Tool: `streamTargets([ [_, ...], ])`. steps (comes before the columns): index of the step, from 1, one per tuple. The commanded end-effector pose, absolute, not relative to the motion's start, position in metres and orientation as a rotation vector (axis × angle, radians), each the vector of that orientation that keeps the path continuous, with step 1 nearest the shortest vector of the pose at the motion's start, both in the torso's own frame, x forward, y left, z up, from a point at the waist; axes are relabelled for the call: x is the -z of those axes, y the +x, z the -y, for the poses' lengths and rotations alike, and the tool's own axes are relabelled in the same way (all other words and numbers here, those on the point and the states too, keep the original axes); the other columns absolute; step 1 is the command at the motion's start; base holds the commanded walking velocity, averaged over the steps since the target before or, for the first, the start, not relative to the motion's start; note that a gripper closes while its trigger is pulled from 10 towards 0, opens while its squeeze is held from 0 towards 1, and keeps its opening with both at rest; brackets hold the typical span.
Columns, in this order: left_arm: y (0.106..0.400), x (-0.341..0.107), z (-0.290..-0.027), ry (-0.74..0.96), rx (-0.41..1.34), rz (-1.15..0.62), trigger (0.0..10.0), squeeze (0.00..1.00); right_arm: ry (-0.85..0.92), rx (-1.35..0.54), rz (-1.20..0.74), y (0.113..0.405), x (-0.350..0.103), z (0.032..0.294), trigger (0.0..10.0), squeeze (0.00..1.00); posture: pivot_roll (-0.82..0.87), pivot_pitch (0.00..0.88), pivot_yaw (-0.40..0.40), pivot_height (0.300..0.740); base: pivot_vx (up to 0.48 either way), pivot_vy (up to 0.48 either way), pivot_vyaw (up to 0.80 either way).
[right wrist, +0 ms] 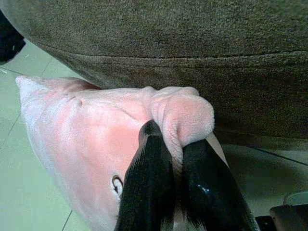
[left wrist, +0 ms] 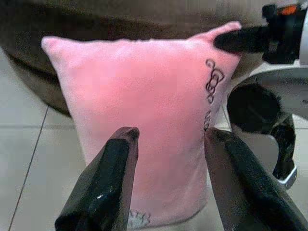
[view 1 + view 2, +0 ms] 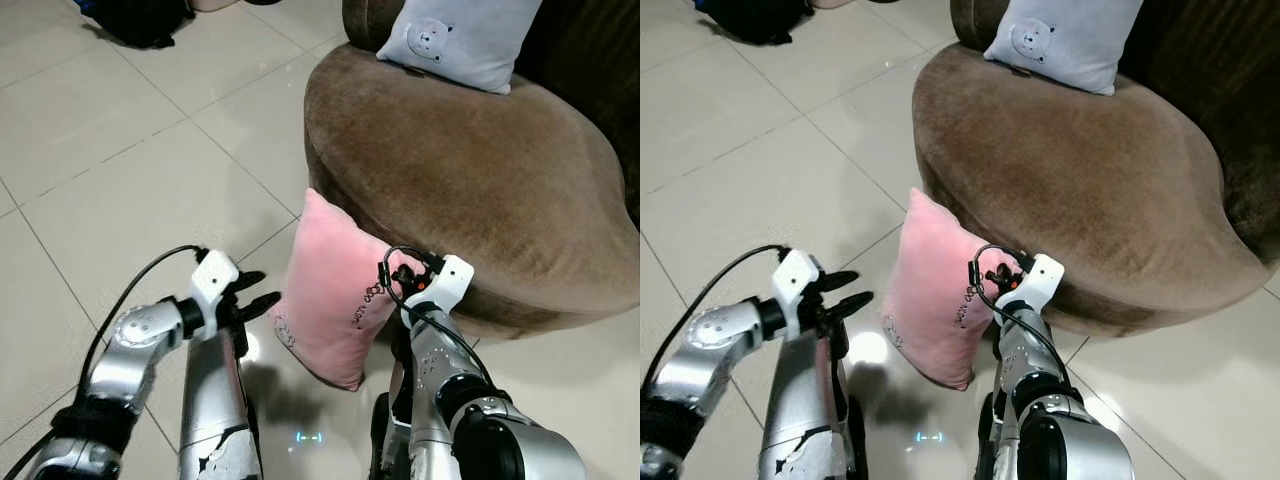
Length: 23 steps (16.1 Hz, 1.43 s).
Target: Move the pillow to the sofa from floor
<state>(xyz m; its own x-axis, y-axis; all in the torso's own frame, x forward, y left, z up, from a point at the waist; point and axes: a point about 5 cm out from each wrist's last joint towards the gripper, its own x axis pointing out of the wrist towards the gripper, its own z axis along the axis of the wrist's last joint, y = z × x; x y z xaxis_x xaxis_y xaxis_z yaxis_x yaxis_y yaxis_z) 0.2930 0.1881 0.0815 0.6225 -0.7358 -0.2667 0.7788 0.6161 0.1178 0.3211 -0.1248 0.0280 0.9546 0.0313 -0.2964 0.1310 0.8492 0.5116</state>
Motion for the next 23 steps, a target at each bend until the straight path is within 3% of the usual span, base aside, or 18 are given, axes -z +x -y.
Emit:
streamTargets([
  [1,0.292,-0.08,-0.19,0.211,0.882,-0.194,10.0,0.0,0.566,0.055,-0.296,0.321,-0.028,0.126,0.0,0.0,0.25,0.201,-0.049,0.485,0.0,0.0,0.0],
  [6,0.292,-0.079,-0.188,0.212,0.9,-0.177,10.0,0.0,0.6,-0.01,-0.267,0.323,-0.033,0.121,0.0,0.0,0.25,0.193,-0.05,0.485,0.0,0.0,0.0],
  [8,0.288,-0.079,-0.187,0.204,0.901,-0.164,10.0,0.0,0.639,-0.125,-0.199,0.328,-0.046,0.109,0.0,0.0,0.24,0.18,-0.056,0.485,0.0,0.0,0.0],
  [10,0.278,-0.084,-0.185,0.167,0.891,-0.115,10.0,0.0,0.765,-0.307,0.048,0.338,-0.11,0.094,0.0,0.0,0.21,0.144,-0.07,0.485,0.0,0.0,0.0],
  [12,0.268,-0.091,-0.18,0.139,0.891,-0.071,10.0,0.0,0.828,-0.364,0.242,0.338,-0.177,0.097,0.0,0.0,0.2,0.129,-0.077,0.485,0.0,0.0,0.0],
  [17,0.27,-0.104,-0.164,0.123,0.853,0.021,10.0,0.0,0.893,-0.271,0.694,0.344,-0.343,0.164,0.0,0.0,0.13,0.047,-0.11,0.485,0.0,0.0,0.0],
  [19,0.278,-0.122,-0.155,0.113,0.823,0.076,10.0,0.0,0.812,-0.199,0.751,0.341,-0.365,0.185,0.0,0.0,0.12,0.038,-0.109,0.485,0.0,0.0,0.0],
  [20,0.286,-0.14,-0.147,0.094,0.79,0.121,10.0,0.0,0.745,-0.111,0.696,0.345,-0.353,0.195,0.0,0.0,0.11,0.036,-0.106,0.485,0.0,0.0,0.0],
  [21,0.289,-0.148,-0.144,0.085,0.771,0.137,10.0,0.0,0.68,-0.038,0.623,0.351,-0.337,0.198,4.4,0.0,0.1,0.034,-0.101,0.485,0.0,0.0,0.0],
  [22,0.293,-0.154,-0.141,0.079,0.74,0.144,10.0,0.0,0.602,0.003,0.503,0.357,-0.31,0.195,10.0,0.0,0.1,0.031,-0.099,0.485,0.0,0.0,0.0],
  [23,0.294,-0.156,-0.138,0.069,0.708,0.133,10.0,0.0,0.514,-0.019,0.334,0.363,-0.274,0.18,10.0,0.0,0.1,0.029,-0.092,0.485,0.0,0.0,0.0],
])
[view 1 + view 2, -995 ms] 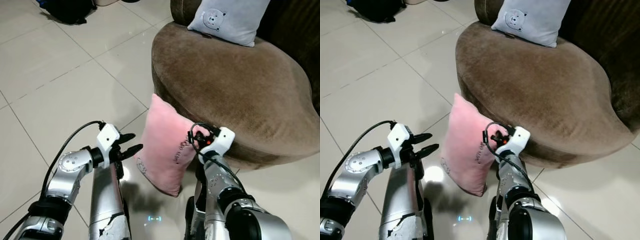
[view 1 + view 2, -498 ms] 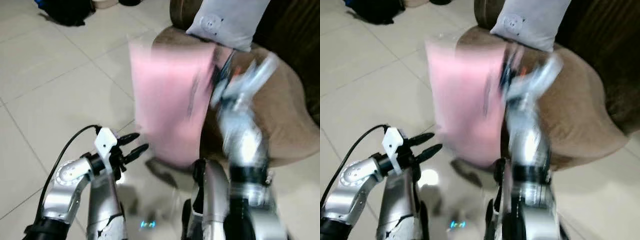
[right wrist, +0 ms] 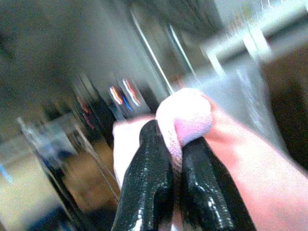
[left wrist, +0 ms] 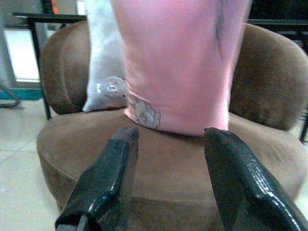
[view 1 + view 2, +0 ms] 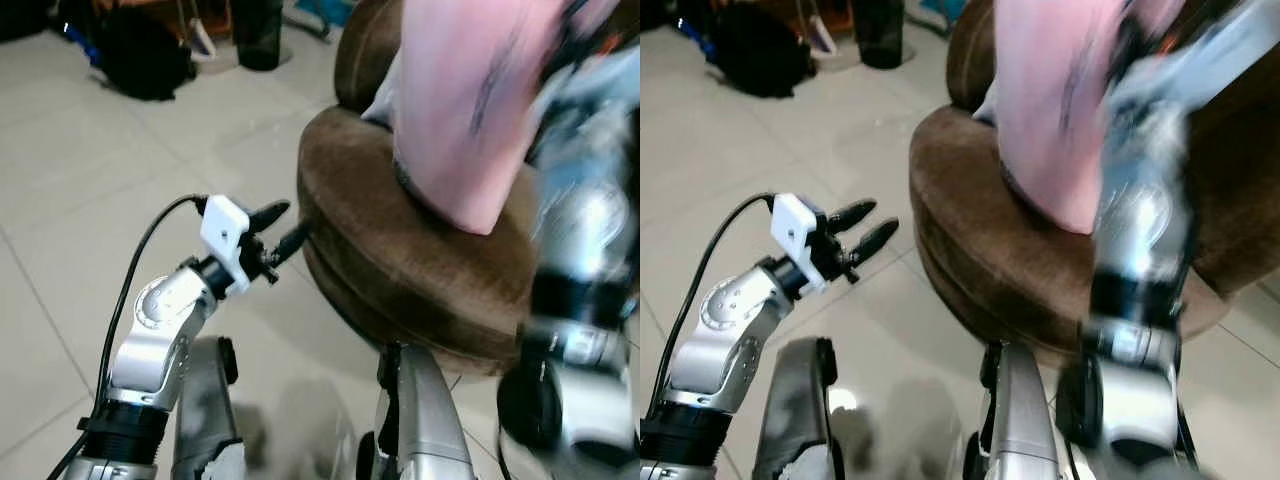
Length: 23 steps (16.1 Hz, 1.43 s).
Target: Move the pillow to the sofa from floor
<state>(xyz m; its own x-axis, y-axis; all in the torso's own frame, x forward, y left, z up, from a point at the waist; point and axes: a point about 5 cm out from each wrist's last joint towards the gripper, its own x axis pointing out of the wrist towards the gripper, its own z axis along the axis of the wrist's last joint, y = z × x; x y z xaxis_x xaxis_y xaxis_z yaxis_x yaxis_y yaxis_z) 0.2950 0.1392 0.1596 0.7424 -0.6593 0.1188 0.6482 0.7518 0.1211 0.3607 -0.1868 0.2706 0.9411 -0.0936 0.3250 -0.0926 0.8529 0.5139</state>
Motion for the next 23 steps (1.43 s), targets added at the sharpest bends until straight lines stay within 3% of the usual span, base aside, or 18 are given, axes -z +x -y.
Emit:
streamTargets([
  [1,0.295,-0.157,-0.137,0.07,0.69,0.126,10.0,0.0,0.497,-0.037,0.282,0.362,-0.26,0.174,10.0,0.0,0.09,0.03,-0.089,0.485,0.0,0.0,0.0],
  [3,0.299,-0.154,-0.137,0.083,0.613,0.091,10.0,0.0,0.436,-0.015,0.117,0.358,-0.218,0.159,10.0,0.0,0.09,0.029,-0.086,0.485,0.0,0.0,0.0],
  [7,0.309,-0.156,-0.144,0.123,0.396,0.053,10.0,0.0,0.506,0.041,0.122,0.346,-0.215,0.166,10.0,0.0,0.09,0.021,-0.093,0.51,0.0,0.0,0.0],
  [10,0.308,-0.16,-0.143,0.256,0.444,0.09,10.0,0.0,0.477,0.062,0.119,0.346,-0.216,0.17,10.0,0.0,0.1,0.013,-0.094,0.535,0.0,0.0,0.0],
  [17,0.31,-0.159,-0.131,0.235,0.421,0.096,10.0,0.0,0.43,0.086,0.165,0.339,-0.228,0.173,10.0,0.0,0.09,0.003,-0.101,0.59,0.0,0.0,0.0],
  [23,0.303,-0.151,-0.127,0.215,0.428,0.075,10.0,0.0,0.361,0.108,0.14,0.317,-0.204,0.183,10.0,0.0,0.09,0.01,-0.103,0.645,0.0,0.0,0.0],
])
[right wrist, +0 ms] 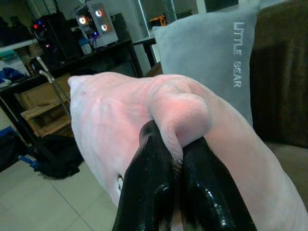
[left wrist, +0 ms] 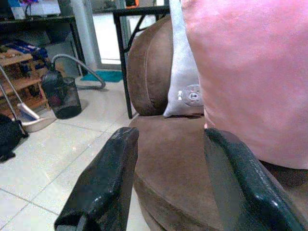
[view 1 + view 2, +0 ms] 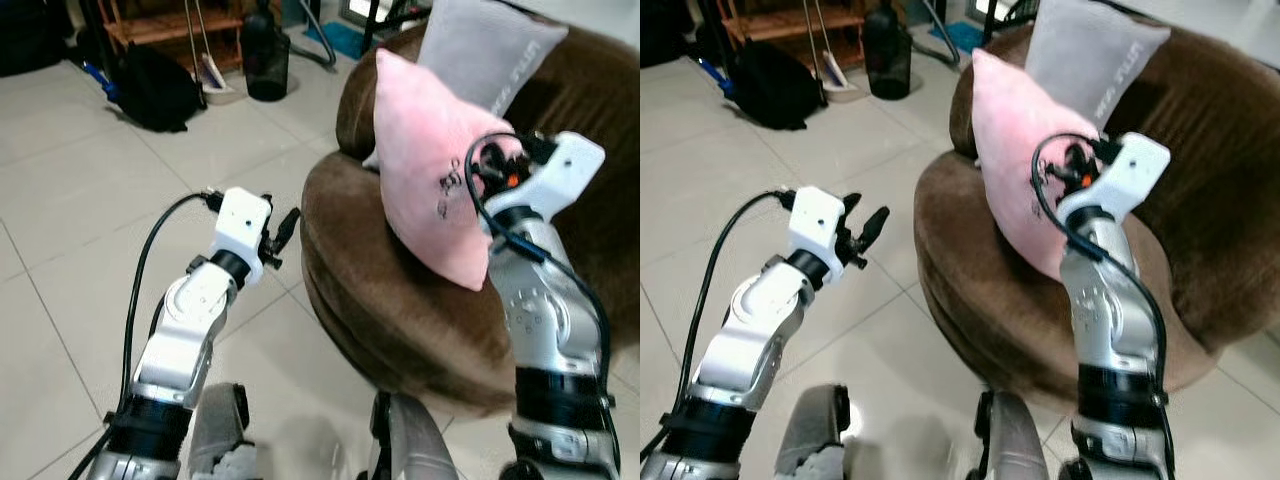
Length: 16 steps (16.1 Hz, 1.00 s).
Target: Move the pillow to the sofa from floor
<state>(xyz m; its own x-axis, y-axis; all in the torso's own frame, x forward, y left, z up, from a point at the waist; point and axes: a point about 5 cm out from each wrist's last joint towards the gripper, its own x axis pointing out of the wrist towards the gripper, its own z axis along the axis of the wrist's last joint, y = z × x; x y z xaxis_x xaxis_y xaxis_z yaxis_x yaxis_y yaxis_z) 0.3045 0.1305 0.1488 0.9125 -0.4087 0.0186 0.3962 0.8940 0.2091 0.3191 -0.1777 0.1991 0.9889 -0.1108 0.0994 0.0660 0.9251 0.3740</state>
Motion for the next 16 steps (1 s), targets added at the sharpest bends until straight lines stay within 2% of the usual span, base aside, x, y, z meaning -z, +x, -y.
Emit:
streamTargets([
  [1,0.302,-0.152,-0.127,0.213,0.434,0.074,10.0,0.0,0.359,0.126,0.127,0.315,-0.198,0.186,10.0,0.0,0.09,0.01,-0.101,0.655,0.0,0.0,0.0],
  [6,0.308,-0.159,-0.129,0.239,0.411,0.13,10.0,0.0,0.354,0.213,0.109,0.3,-0.188,0.198,10.0,0.0,0.08,0.009,-0.074,0.695,0.0,0.0,0.0],
  [11,0.309,-0.161,-0.124,0.213,0.462,0.131,10.0,0.0,0.314,0.261,0.087,0.286,-0.178,0.205,10.0,0.0,0.07,0.012,-0.059,0.735,0.0,0.0,0.0],
  [13,0.31,-0.162,-0.123,0.209,0.472,0.137,10.0,0.0,0.329,0.241,0.083,0.287,-0.177,0.199,10.0,0.0,0.07,0.011,-0.057,0.735,0.313,0.0,0.0],
  [16,0.311,-0.163,-0.124,0.212,0.476,0.139,10.0,0.0,0.342,0.229,0.079,0.288,-0.178,0.195,10.0,0.0,0.07,0.01,-0.058,0.735,0.395,0.0,-0.64],
])
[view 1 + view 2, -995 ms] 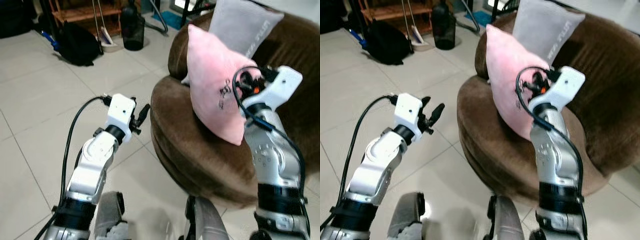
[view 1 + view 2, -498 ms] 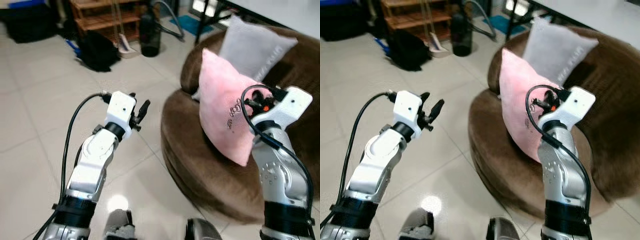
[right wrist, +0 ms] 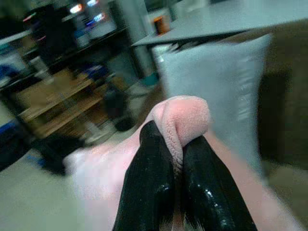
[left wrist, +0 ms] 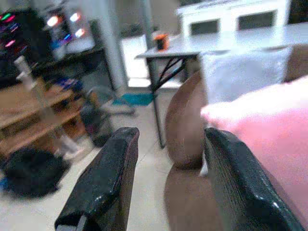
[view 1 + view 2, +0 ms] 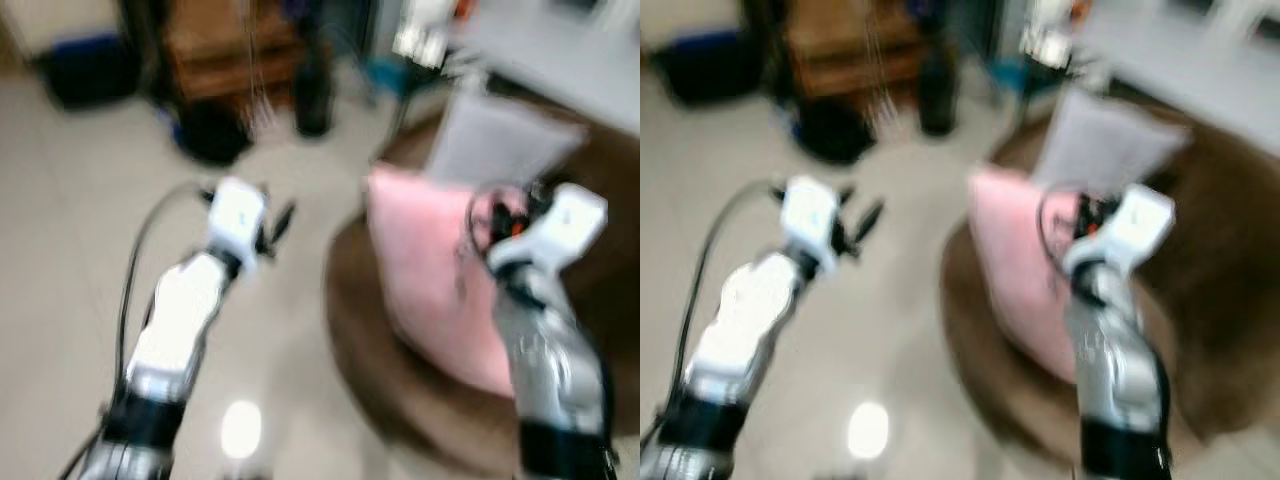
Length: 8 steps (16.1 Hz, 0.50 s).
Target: Move the pillow to the sofa from floor
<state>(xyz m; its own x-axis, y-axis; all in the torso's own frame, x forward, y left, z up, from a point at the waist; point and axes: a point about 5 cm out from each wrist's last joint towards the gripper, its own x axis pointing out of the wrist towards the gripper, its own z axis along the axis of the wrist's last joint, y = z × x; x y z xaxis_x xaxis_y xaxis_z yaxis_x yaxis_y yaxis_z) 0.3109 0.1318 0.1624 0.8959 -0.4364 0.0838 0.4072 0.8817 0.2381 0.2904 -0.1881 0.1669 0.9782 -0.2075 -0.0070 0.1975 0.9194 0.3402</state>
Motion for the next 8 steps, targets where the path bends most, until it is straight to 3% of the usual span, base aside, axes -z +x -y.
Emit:
streamTargets([
  [1,0.3112,-0.1629,-0.1243,0.214,0.476,0.139,10.0,0.0,0.343,0.23,0.08,0.289,-0.1781,0.1951,10.0,0.0,0.08,0.011,-0.06,0.735,0.398,0.0,-0.8],
  [5,0.3102,-0.1618,-0.1255,0.226,0.486,0.138,10.0,0.0,0.34,0.232,0.078,0.2887,-0.1775,0.1939,10.0,0.0,0.08,0.012,-0.061,0.735,0.397,0.0,-0.8],
  [8,0.3089,-0.1602,-0.1239,0.227,0.498,0.134,10.0,0.0,0.33,0.245,0.073,0.2863,-0.176,0.1953,10.0,0.0,0.07,0.011,-0.06,0.735,0.398,0.0,0.0],
])
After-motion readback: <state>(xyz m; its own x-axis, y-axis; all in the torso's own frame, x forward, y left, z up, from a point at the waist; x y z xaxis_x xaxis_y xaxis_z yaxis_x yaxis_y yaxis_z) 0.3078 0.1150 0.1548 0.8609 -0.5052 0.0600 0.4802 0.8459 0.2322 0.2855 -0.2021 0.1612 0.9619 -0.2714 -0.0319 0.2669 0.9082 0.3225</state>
